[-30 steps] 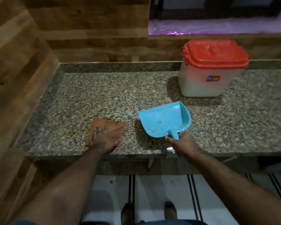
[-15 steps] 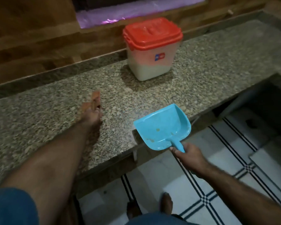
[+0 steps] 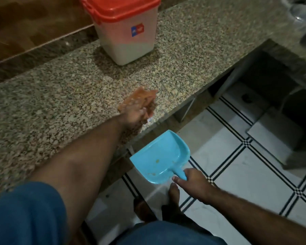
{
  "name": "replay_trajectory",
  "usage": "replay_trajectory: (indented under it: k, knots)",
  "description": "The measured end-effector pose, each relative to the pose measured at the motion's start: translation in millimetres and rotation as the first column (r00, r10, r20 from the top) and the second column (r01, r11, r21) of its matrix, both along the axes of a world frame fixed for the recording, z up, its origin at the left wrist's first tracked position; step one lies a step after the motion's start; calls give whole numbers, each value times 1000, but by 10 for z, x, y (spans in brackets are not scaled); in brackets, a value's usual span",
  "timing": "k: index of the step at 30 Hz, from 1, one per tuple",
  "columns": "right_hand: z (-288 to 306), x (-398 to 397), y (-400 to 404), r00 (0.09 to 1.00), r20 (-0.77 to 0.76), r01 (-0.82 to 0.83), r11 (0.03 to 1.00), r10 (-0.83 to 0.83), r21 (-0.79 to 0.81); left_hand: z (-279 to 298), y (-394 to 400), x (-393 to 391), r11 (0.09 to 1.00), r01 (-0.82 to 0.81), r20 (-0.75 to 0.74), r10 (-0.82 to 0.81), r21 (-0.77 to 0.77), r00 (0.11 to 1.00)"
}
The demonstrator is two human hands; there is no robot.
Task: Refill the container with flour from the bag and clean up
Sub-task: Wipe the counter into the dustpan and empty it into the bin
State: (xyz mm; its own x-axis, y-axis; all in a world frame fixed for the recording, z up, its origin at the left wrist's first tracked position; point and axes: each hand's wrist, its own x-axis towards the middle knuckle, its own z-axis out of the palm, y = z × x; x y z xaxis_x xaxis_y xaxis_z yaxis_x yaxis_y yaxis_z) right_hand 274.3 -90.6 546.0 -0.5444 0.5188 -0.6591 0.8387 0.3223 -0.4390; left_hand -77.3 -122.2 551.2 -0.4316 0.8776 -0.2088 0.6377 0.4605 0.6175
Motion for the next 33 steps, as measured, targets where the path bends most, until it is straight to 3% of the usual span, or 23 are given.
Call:
replay_trajectory:
  k: [2,4,5,9,13,17,19,21,23,26,29,31,33]
  knots:
    - [0,-112,19,999,-34,1,1000,-2,-20,201,20,331,991,101,217,-117,83,969]
    - [5,-226,63,997,-73,5,999,-8,-42,425,-63,492,996,-67,422,35,62,906]
    - [-6,-268,90,996,-90,13,998,-19,-65,493,-187,475,981,-182,429,134,71,893]
    - [-72,-361,156,995,-97,-17,994,7,-106,616,-1110,169,908,-394,200,363,144,910]
    - [-102,-428,184,993,-117,-25,986,5,-167,398,-2140,50,808,-585,-114,588,61,801]
    - [-166,-455,215,993,-114,-27,985,8,-171,-56,-2371,247,863,-478,-290,420,-166,860]
    - [-188,-476,222,993,-114,-24,984,4,-175,-265,-2192,471,839,-466,-281,392,-281,876]
    - [-198,-504,223,994,-111,-13,980,-9,-196,-340,-1883,713,829,-490,-316,404,-269,858]
    - [-194,-531,223,995,-101,-9,978,-12,-207,-194,-1517,898,871,-455,-291,393,-184,872]
    - [-176,-568,251,996,-84,-10,979,-7,-204,153,-1194,976,924,-383,-29,383,10,923]
    - [-149,-594,307,995,-94,3,977,-23,-213,429,-1277,891,962,-245,-103,258,123,961]
    - [-137,-607,349,995,-94,14,978,-34,-210,532,-1527,729,926,-337,-103,357,171,928]
    - [-125,-622,382,994,-94,24,976,-46,-216,589,-1855,508,833,-522,-135,547,182,826]
